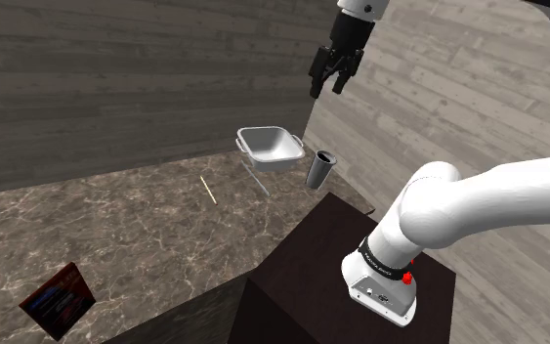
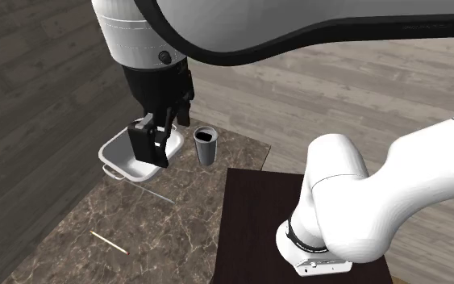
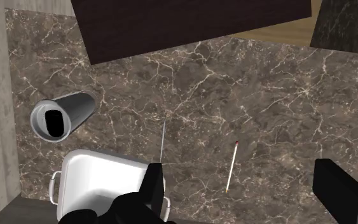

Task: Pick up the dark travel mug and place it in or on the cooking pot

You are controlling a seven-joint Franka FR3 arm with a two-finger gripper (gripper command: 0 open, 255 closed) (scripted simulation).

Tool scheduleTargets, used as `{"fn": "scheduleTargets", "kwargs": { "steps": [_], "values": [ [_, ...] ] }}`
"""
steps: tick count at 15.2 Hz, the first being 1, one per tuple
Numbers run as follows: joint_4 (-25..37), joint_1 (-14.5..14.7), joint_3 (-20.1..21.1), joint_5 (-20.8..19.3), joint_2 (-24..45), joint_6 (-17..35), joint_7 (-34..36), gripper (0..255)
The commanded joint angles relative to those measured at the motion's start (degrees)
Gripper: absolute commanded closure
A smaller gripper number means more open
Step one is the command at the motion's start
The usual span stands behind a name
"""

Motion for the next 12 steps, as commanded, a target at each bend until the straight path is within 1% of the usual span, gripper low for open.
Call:
{"fn": "scheduleTargets", "kwargs": {
  "steps": [1, 7, 12],
  "values": [
    [0.0, 0.0, 0.0, 0.0, 0.0, 0.0, 0.0, 0],
    [-8.4, -1.6, -6.9, -4.5, -2.0, 5.9, -9.2, 0],
    [-13.5, -3.4, -13.3, -8.8, -1.1, 11.6, -17.0, 0]
  ]
}}
